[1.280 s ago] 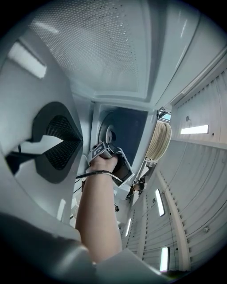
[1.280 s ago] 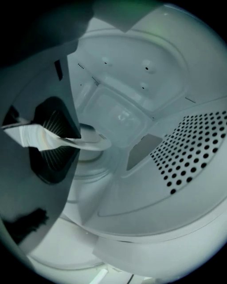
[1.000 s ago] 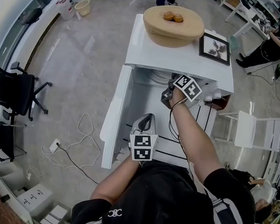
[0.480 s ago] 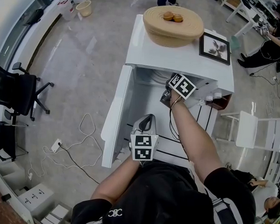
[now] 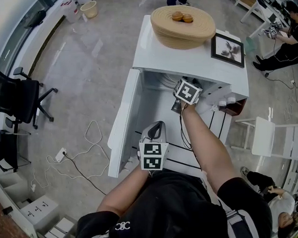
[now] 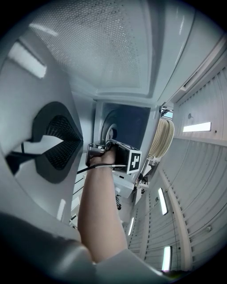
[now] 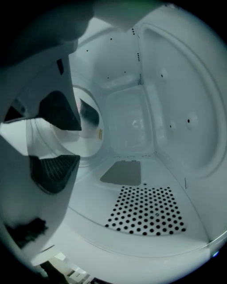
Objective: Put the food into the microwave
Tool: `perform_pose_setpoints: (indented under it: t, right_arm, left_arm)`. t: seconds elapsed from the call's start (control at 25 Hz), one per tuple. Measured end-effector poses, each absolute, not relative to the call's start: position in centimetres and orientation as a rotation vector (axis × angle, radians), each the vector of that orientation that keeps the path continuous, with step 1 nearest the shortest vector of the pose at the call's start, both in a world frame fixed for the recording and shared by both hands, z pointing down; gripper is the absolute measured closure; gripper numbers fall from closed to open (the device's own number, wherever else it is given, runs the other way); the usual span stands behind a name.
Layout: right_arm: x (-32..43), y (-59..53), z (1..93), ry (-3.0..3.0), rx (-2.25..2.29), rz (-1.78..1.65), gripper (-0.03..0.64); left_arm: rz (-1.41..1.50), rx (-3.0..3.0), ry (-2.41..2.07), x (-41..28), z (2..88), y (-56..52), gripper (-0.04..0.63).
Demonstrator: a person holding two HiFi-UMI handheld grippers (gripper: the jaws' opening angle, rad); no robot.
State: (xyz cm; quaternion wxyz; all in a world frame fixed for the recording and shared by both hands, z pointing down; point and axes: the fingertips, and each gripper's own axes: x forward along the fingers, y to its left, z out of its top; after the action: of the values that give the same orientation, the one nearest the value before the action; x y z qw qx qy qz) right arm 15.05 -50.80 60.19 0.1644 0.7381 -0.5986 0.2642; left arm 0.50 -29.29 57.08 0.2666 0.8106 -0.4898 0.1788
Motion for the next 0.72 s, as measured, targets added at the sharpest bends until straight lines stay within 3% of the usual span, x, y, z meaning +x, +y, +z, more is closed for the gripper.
perform_pose_setpoints:
  t: [0.2, 0.36, 0.72]
  right_arm:
    - [15.2, -50.5, 59.5, -1.765, 2.116, 0.729, 0.450]
    - [15.1, -49.3, 58.4, -1.825, 2.113, 0.690, 0.599]
    - [14.0, -45.3, 55.7, -2.064, 1.987, 0.703, 0.609]
  left_arm:
    - [0.477, 2.189, -1.325, 0.5, 57.0, -29.5, 0.586]
    - [0.469, 2.197, -1.326, 0.7, 56.8, -29.8, 0.586]
    - [0.425, 2.239, -1.339, 1.9, 54.8, -31.0, 0.586]
